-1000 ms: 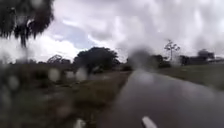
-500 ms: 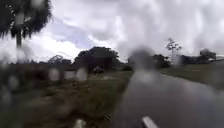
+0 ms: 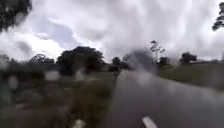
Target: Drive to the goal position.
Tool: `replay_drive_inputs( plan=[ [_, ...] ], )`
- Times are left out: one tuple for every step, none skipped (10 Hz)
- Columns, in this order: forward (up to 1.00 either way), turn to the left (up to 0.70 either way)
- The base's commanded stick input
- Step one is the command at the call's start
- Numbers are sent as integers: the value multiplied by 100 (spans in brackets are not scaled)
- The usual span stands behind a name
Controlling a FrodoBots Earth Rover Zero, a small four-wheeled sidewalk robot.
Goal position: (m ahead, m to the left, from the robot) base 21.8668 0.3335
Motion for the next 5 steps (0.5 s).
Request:
replay_drive_inputs(
  plan=[
    [70, 0],
    [70, 0],
    [70, 0],
    [70, 0],
    [70, -2]
  ],
)
